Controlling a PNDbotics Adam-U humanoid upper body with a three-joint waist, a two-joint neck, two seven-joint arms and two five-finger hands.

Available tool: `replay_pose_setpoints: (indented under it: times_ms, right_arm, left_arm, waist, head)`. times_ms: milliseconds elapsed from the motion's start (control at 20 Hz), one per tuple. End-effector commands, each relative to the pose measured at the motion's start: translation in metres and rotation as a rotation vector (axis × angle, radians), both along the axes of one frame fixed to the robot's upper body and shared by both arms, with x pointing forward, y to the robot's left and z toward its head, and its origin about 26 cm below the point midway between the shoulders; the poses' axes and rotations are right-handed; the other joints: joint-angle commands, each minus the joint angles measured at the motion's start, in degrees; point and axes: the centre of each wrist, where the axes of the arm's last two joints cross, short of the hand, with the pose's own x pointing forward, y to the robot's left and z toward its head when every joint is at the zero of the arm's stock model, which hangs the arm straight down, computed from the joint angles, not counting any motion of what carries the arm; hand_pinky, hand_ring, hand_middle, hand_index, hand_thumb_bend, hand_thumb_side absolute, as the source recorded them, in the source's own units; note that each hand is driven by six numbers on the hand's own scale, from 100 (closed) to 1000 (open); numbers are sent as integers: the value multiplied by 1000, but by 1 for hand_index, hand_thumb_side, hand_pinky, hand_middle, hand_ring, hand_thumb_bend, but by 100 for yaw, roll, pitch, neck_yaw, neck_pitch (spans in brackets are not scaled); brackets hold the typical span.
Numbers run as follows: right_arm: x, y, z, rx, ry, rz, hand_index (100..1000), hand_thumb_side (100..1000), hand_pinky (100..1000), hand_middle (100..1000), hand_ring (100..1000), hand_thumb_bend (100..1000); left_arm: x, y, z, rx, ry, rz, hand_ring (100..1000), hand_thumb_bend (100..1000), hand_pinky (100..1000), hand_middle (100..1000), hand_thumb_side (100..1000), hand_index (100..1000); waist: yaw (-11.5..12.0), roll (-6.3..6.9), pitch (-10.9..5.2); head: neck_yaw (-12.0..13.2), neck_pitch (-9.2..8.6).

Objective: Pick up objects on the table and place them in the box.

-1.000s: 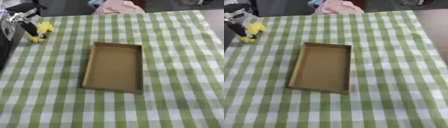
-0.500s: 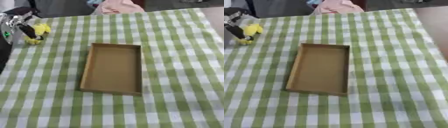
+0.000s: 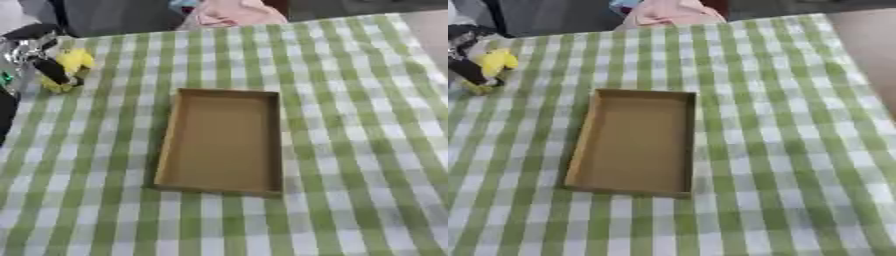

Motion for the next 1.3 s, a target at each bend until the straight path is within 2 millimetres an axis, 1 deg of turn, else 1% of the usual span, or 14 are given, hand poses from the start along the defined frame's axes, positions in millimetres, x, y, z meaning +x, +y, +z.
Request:
replay_pose_setpoints:
  times_ms: [50,250,550,700,950,1050,1200,1300]
  right_arm:
    - [-2,0,10,-27,-35,-5,844,873,769,593,675,100]
    - [-2,0,10,-28,-35,-6,844,874,769,592,675,100]
    - [-1,1,10,-30,-38,-4,845,883,770,591,676,100]
    - [-1,2,10,-31,-36,-3,845,887,770,591,676,100]
    - [-1,2,8,-36,-31,-1,845,889,770,590,676,100]
    - [-1,2,8,-38,-30,-1,845,890,771,590,676,100]
    - [-1,3,9,-39,-29,3,845,890,771,590,677,100]
    - [-1,3,8,-38,-29,2,845,890,771,590,677,100]
  left_arm:
    - [-9,19,21,-3,-55,33,937,536,715,948,100,1000]
    - [-11,25,21,3,-65,52,938,525,727,948,100,1000]
    - [-13,32,16,-5,-48,53,925,469,697,949,100,1000]
    - [-15,36,14,-15,-39,56,927,427,694,951,100,1000]
    - [-20,44,25,-51,-56,65,933,371,675,959,100,990]
    - [-21,47,29,-66,-59,68,935,363,673,960,100,986]
    - [-22,49,30,-80,-50,70,934,354,671,960,108,984]
    - [-22,50,27,-92,-32,68,911,326,625,952,127,973]
  waist:
    - [-26,2,-82]
    - [-78,24,-25]
    - [-138,43,51]
    - [-159,42,89]
    - [-167,47,117]
    - [-160,53,119]
    - [-159,54,123]
    - [-168,52,128]
  head:
    - [33,-121]
    - [42,-181]
    - [52,-237]
    - [69,-227]
    - [63,-206]
    - [64,-206]
    - [61,-205]
    - [63,-205]
